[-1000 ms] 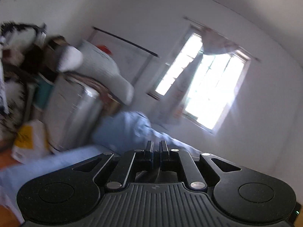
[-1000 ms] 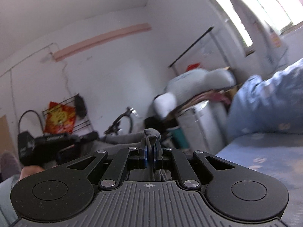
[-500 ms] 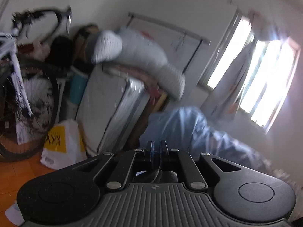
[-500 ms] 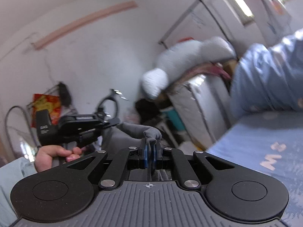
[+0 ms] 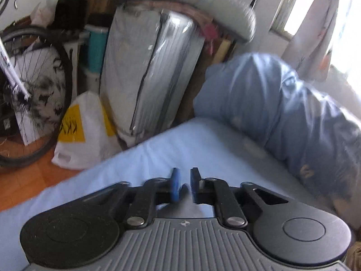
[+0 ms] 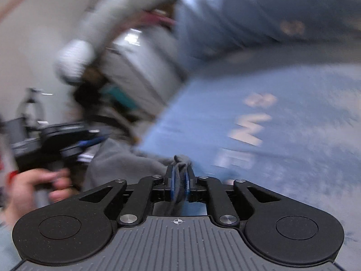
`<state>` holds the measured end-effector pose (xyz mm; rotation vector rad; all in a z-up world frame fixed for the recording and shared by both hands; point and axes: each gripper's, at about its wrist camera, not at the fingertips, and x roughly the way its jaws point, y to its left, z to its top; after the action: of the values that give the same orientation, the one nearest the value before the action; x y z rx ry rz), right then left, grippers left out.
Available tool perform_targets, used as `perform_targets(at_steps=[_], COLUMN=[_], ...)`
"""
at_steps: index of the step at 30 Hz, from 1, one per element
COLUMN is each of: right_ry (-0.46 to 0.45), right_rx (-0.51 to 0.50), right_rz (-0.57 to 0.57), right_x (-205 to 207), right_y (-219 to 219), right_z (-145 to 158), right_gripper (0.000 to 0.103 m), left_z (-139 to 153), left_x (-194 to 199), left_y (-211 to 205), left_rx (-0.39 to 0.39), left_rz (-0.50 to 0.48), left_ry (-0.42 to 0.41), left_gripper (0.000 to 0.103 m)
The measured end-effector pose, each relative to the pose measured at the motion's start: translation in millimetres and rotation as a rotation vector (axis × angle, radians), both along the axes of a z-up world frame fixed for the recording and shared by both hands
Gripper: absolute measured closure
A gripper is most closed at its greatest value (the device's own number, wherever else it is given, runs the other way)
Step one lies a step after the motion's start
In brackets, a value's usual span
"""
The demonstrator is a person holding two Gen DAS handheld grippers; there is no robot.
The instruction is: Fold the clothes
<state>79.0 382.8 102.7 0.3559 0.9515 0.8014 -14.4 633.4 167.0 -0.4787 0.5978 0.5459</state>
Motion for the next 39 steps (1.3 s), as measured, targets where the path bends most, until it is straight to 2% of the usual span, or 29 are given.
perform_targets(at_steps=[1, 2, 3, 4, 5, 7, 8, 10, 12, 16, 21, 23, 26, 28, 31, 34, 36, 39], right_ry=[0.015, 0.0, -0.044, -0.086, -0.128, -0.207, -0.243, -0.285, -0.288, -0.283, -0.332, -0.327, -0.296, -0.316, -0.356, -0.348, -0.34, -0.348], right_rx=[-0.073, -0.107, -0.129, -0.15, -0.16, -0.155, -0.15, -0.148, -0.125, -0.088, 0.005, 0.04, 0.11, 0.124, 0.103, 0.065, 0.045, -0.007], right_rz=[-0.011, -0.028, -0.058, -0.088, -0.122, -0.167, -0.186, -0.204, -0.205, -0.252, -0.301, -0.327, -0.362, -0.398, -0.459, -0.565, -0.641, -0.691], right_x=[5, 8, 6, 4, -1, -16, -25, -43, -61, -110, -177, -199, -218, -231, -243, -252, -256, -251], right_y=[5, 7, 5, 2, -6, -29, -44, -78, -118, -202, -291, -327, -374, -409, -451, -497, -527, -563], right_z=[-5, -5, 2, 9, 16, 29, 36, 47, 51, 64, 94, 109, 125, 133, 138, 134, 128, 115], right_gripper=[0.078, 0.077, 0.074, 0.061, 0.04, 0.026, 0.024, 0.024, 0.024, 0.022, 0.009, 0.001, 0.0, 0.0, 0.0, 0.0, 0.0, 0.0], left_z=[-6, -10, -8, -4, 0, 15, 23, 40, 56, 82, 102, 106, 105, 101, 96, 90, 80, 63], left_x=[5, 8, 4, -2, -8, -23, -33, -62, -95, -157, -199, -211, -215, -215, -208, -201, -194, -181], left_y=[2, 3, -1, -6, -10, -25, -33, -55, -74, -122, -199, -228, -280, -319, -383, -445, -475, -514], left_rx=[0.006, 0.024, 0.057, 0.096, 0.134, 0.215, 0.241, 0.255, 0.257, 0.261, 0.204, 0.175, 0.111, 0.075, 0.079, 0.082, 0.068, 0.045], left_rz=[-0.017, -0.027, -0.026, -0.021, -0.016, 0.039, 0.062, 0.07, 0.048, -0.02, -0.128, -0.18, -0.307, -0.408, -0.506, -0.596, -0.643, -0.697], left_ry=[0.039, 0.058, 0.038, 0.002, -0.035, -0.077, -0.117, -0.211, -0.284, -0.378, -0.395, -0.413, -0.419, -0.409, -0.386, -0.38, -0.379, -0.372], left_gripper=[0.027, 0.024, 0.023, 0.014, 0.001, 0.0, 0.0, 0.0, 0.0, 0.0, 0.0, 0.0, 0.0, 0.0, 0.0, 0.0, 0.0, 0.0])
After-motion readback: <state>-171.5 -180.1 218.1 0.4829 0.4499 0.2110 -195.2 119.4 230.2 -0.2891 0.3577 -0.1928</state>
